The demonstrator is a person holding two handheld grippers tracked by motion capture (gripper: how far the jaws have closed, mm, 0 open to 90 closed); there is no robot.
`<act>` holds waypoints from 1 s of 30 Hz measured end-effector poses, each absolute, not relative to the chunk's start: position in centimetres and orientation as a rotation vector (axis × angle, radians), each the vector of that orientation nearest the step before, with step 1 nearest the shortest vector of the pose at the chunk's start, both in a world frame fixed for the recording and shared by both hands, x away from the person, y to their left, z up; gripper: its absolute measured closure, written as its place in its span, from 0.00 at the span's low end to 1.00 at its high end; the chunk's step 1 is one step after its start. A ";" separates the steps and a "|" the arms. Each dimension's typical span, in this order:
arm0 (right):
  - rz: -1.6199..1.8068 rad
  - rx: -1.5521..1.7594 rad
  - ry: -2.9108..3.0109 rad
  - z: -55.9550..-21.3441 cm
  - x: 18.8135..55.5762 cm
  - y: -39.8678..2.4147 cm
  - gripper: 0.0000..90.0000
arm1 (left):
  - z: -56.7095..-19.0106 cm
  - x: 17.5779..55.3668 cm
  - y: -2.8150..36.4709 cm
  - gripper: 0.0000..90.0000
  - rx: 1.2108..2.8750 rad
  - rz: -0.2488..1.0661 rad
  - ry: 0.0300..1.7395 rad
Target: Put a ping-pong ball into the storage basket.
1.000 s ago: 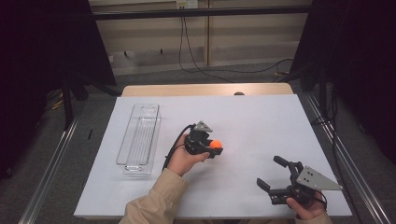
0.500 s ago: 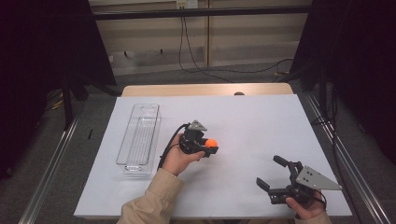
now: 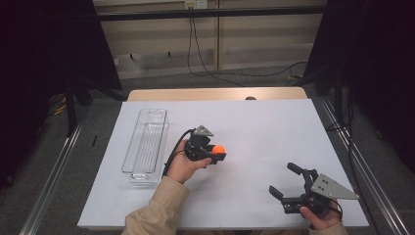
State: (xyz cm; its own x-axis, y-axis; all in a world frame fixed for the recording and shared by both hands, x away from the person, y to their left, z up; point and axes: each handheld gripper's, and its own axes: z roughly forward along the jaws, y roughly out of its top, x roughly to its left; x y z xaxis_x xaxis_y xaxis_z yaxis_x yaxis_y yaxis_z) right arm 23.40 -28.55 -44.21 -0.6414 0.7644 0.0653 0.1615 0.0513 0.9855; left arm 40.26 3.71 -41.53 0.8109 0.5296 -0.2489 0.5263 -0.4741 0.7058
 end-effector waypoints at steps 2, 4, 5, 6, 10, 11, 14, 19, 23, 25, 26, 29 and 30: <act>1.630 0.927 1.848 -44.2 23.4 -28.5 0.03 | -41.5 40.3 3.8 0.56 2.159 0.003 0.781; 1.629 0.926 1.850 -44.2 23.4 -28.5 0.03 | -41.5 40.3 4.0 0.56 2.155 0.007 0.788; 1.629 0.927 1.851 -44.2 23.4 -28.5 0.03 | -41.4 40.4 4.1 0.56 2.156 0.007 0.789; 1.628 0.926 1.851 -44.2 23.4 -28.5 0.03 | -41.4 40.4 4.1 0.56 2.156 0.008 0.791; 1.629 0.926 1.851 -44.2 23.4 -28.5 0.03 | -41.4 40.4 4.3 0.56 2.157 0.003 0.798; 1.629 0.926 1.851 -44.2 23.4 -28.5 0.03 | -41.4 40.5 4.3 0.56 2.156 0.002 0.801; 1.630 0.926 1.852 -44.2 23.4 -28.5 0.03 | -41.3 40.5 4.5 0.56 2.153 0.001 0.807; 1.631 0.923 1.853 -44.2 23.4 -28.5 0.03 | -41.2 40.6 4.9 0.56 2.145 0.004 0.818; 1.632 0.924 1.853 -44.2 23.4 -28.5 0.03 | -41.1 40.7 5.2 0.56 2.148 0.001 0.828; 1.633 0.924 1.853 -44.2 23.4 -28.5 0.03 | -41.1 40.7 5.3 0.56 2.146 0.002 0.833; 1.632 0.924 1.853 -44.2 23.4 -28.5 0.03 | -41.1 40.7 5.4 0.56 2.146 0.002 0.836; 1.633 0.924 1.854 -44.2 23.4 -28.5 0.03 | -41.0 40.8 5.5 0.56 2.144 0.003 0.843; 1.633 0.923 1.854 -44.2 23.4 -28.5 0.03 | -41.0 40.7 5.6 0.56 2.141 0.001 0.846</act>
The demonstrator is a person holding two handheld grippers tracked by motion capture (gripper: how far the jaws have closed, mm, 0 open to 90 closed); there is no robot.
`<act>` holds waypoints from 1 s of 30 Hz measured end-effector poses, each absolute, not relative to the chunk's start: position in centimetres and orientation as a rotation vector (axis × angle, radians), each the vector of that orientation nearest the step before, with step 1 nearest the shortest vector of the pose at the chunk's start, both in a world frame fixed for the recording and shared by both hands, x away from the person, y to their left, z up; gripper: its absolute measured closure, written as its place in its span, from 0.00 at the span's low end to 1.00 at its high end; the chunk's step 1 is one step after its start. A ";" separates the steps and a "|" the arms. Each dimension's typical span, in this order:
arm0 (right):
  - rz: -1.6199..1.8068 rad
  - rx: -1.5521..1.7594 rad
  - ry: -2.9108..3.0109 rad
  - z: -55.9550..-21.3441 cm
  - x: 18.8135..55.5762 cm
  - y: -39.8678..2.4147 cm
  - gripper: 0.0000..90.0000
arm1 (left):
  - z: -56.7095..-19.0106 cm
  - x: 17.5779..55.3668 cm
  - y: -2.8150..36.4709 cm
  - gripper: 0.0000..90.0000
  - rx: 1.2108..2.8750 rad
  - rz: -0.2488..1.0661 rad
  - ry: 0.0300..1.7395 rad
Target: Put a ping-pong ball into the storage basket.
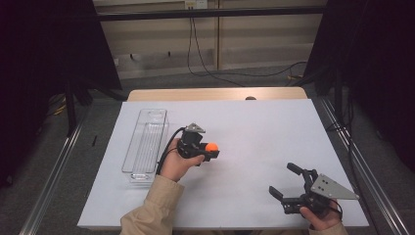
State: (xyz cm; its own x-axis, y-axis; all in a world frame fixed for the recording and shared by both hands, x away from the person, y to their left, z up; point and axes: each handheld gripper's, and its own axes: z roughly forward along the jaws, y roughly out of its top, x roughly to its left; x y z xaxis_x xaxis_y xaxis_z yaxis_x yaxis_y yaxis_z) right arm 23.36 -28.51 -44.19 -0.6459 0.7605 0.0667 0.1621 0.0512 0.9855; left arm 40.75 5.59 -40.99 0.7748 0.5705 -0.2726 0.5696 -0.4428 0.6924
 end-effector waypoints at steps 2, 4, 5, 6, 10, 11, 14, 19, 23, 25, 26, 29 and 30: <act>1.632 0.923 1.853 -44.2 23.4 -28.5 0.03 | -41.0 40.8 5.7 0.56 2.142 -0.002 0.851; 1.632 0.921 1.851 -44.2 23.3 -28.5 0.03 | -40.9 40.8 5.8 0.57 2.142 -0.005 0.854; 1.632 0.921 1.850 -44.2 23.3 -28.5 0.03 | -40.9 40.8 5.9 0.56 2.142 -0.004 0.854; 1.632 0.921 1.850 -44.2 23.3 -28.5 0.03 | -40.9 40.8 6.0 0.56 2.140 -0.002 0.857; 1.634 0.919 1.853 -44.1 23.3 -28.5 0.03 | -40.7 40.8 6.3 0.56 2.137 -0.003 0.862; 1.635 0.919 1.852 -44.1 23.3 -28.5 0.03 | -40.7 40.8 6.4 0.56 2.135 -0.001 0.863; 1.635 0.919 1.853 -44.2 23.3 -28.5 0.03 | -40.6 40.9 6.6 0.56 2.137 -0.001 0.869; 1.636 0.918 1.855 -44.2 23.3 -28.5 0.03 | -40.5 41.0 6.9 0.56 2.132 -0.001 0.882; 1.634 0.918 1.855 -44.2 23.3 -28.5 0.03 | -40.4 41.0 7.2 0.56 2.133 -0.001 0.895; 1.635 0.917 1.854 -44.2 23.3 -28.5 0.03 | -40.4 41.1 7.5 0.56 2.129 0.002 0.904; 1.636 0.918 1.854 -44.2 23.3 -28.5 0.03 | -40.4 41.1 7.5 0.57 2.128 -0.002 0.903; 1.635 0.917 1.856 -44.2 23.3 -28.5 0.03 | -40.3 41.1 7.8 0.57 2.123 -0.003 0.914; 1.635 0.916 1.856 -44.2 23.3 -28.5 0.03 | -40.2 41.2 7.9 0.56 2.122 -0.004 0.916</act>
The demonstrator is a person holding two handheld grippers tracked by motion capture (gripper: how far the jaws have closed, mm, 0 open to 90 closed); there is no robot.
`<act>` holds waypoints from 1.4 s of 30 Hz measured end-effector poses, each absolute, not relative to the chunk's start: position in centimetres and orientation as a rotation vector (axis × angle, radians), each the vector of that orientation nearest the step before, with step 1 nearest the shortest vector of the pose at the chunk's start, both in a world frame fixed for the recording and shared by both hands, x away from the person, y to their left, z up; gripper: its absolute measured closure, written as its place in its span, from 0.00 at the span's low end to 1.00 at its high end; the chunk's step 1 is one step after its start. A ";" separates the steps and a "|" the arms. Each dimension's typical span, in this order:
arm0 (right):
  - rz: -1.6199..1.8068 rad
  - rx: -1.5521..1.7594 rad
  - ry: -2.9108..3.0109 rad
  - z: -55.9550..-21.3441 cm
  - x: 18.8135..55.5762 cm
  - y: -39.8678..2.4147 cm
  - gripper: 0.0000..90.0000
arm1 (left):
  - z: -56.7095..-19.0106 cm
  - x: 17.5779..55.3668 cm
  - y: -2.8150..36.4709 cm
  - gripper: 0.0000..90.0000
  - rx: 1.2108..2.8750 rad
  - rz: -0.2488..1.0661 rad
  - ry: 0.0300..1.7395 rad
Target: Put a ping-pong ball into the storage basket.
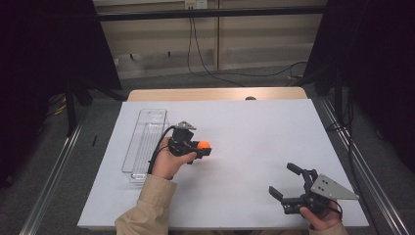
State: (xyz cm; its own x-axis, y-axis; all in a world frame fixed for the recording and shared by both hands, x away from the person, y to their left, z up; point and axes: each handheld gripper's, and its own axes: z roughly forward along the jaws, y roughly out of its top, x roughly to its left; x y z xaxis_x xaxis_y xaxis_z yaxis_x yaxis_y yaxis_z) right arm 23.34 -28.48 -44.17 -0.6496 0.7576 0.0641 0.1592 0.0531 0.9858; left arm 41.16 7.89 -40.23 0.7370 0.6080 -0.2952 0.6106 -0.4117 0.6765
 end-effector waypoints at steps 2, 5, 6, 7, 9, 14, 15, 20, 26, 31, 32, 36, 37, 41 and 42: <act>1.635 0.916 1.856 -44.2 23.3 -28.5 0.03 | -40.2 41.2 8.1 0.56 2.124 -0.003 0.920; 1.635 0.917 1.856 -44.2 23.3 -28.5 0.03 | -40.1 41.3 8.4 0.56 2.119 0.002 0.927; 1.635 0.917 1.856 -44.2 23.3 -28.5 0.03 | -40.0 41.3 8.5 0.56 2.118 0.003 0.928; 1.634 0.917 1.856 -44.2 23.3 -28.5 0.03 | -40.0 41.3 8.5 0.56 2.114 0.003 0.932; 1.635 0.917 1.856 -44.2 23.3 -28.5 0.03 | -40.0 41.3 8.7 0.56 2.112 0.003 0.934; 1.635 0.918 1.855 -44.1 23.3 -28.5 0.03 | -39.9 41.3 9.0 0.57 2.109 0.004 0.937; 1.635 0.918 1.853 -44.1 23.3 -28.5 0.03 | -39.9 41.3 9.1 0.56 2.105 0.002 0.943; 1.635 0.918 1.855 -44.1 23.3 -28.5 0.03 | -39.8 41.4 9.5 0.56 2.098 0.004 0.955; 1.635 0.918 1.853 -44.1 23.3 -28.5 0.03 | -39.6 41.5 10.1 0.56 2.087 0.008 0.971; 1.636 0.918 1.854 -44.1 23.3 -28.5 0.03 | -39.5 41.6 10.5 0.57 2.087 0.017 0.980; 1.635 0.917 1.854 -44.1 23.3 -28.5 0.03 | -39.5 41.6 10.6 0.56 2.082 0.015 0.987; 1.636 0.918 1.854 -44.1 23.3 -28.5 0.03 | -39.4 41.7 10.9 0.57 2.075 0.022 0.995; 1.636 0.917 1.855 -44.1 23.3 -28.5 0.03 | -39.3 41.7 11.0 0.56 2.077 0.023 0.994; 1.636 0.916 1.856 -44.1 23.3 -28.5 0.03 | -39.2 41.7 11.3 0.57 2.068 0.031 1.003; 1.636 0.917 1.856 -44.1 23.3 -28.5 0.03 | -39.2 41.7 11.4 0.56 2.072 0.030 1.001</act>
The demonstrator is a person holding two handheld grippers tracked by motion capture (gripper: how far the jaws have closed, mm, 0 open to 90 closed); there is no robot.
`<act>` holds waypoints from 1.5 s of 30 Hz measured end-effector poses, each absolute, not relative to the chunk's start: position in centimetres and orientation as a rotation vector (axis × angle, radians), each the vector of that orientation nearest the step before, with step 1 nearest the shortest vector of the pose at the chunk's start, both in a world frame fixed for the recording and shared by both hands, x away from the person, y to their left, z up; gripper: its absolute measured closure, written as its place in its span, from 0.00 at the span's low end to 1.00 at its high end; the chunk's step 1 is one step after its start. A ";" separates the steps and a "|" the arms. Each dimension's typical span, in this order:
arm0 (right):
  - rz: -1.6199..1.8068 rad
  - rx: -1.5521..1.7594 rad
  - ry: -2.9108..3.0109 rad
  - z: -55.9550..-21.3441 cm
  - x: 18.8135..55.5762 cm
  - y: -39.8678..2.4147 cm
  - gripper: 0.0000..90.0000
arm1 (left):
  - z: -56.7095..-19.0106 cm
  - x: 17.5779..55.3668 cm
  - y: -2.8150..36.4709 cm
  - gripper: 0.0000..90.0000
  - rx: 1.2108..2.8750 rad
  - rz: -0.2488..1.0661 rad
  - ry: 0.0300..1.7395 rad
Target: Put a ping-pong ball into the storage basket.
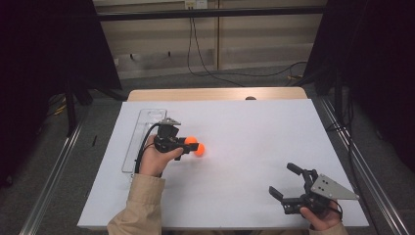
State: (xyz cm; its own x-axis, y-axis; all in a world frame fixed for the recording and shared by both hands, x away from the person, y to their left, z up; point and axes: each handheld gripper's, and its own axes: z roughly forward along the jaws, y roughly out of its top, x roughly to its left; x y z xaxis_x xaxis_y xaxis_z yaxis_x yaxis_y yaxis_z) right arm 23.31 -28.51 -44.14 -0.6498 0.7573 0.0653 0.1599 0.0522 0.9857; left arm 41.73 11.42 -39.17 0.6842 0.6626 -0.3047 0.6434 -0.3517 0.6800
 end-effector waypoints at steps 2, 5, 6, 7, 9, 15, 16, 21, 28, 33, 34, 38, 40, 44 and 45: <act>1.637 0.917 1.854 -44.1 23.3 -28.5 0.03 | -39.1 41.7 11.5 0.57 2.064 0.031 1.006; 1.636 0.917 1.854 -44.1 23.3 -28.5 0.03 | -39.1 41.8 11.7 0.57 2.067 0.037 1.008; 1.636 0.916 1.855 -44.1 23.3 -28.5 0.03 | -39.1 41.8 11.7 0.57 2.065 0.038 1.010; 1.637 0.917 1.855 -44.1 23.3 -28.5 0.03 | -39.1 41.8 11.8 0.57 2.063 0.036 1.013; 1.637 0.917 1.854 -44.1 23.3 -28.5 0.03 | -39.1 41.8 11.9 0.56 2.059 0.038 1.015; 1.639 0.916 1.855 -44.1 23.3 -28.5 0.03 | -38.9 41.9 12.4 0.56 2.049 0.042 1.026; 1.638 0.915 1.855 -44.1 23.3 -28.5 0.03 | -38.9 41.9 12.5 0.56 2.045 0.040 1.030; 1.638 0.915 1.857 -44.1 23.3 -28.5 0.03 | -38.8 41.9 12.8 0.56 2.039 0.045 1.036; 1.639 0.915 1.858 -44.1 23.3 -28.5 0.03 | -38.7 41.9 13.2 0.56 2.035 0.050 1.043; 1.639 0.914 1.859 -44.1 23.3 -28.5 0.03 | -38.6 41.9 13.4 0.56 2.032 0.050 1.050; 1.639 0.914 1.859 -44.1 23.3 -28.5 0.03 | -38.6 41.9 13.5 0.56 2.031 0.050 1.049; 1.639 0.913 1.858 -44.1 23.3 -28.5 0.03 | -38.6 42.0 13.6 0.56 2.036 0.059 1.053; 1.640 0.913 1.859 -44.1 23.3 -28.5 0.03 | -38.5 42.0 13.7 0.56 2.030 0.057 1.053; 1.640 0.913 1.859 -44.1 23.3 -28.5 0.03 | -38.4 42.0 14.0 0.57 2.027 0.059 1.061; 1.640 0.913 1.860 -44.1 23.3 -28.5 0.03 | -38.4 42.0 14.1 0.56 2.027 0.060 1.061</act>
State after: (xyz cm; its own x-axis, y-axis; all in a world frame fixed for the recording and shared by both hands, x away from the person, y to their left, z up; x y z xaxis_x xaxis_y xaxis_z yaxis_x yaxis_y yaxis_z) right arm 23.31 -28.49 -44.13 -0.6535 0.7541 0.0657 0.1595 0.0524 0.9858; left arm 41.97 14.06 -38.43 0.6425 0.7005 -0.3105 0.6609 -0.3015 0.6872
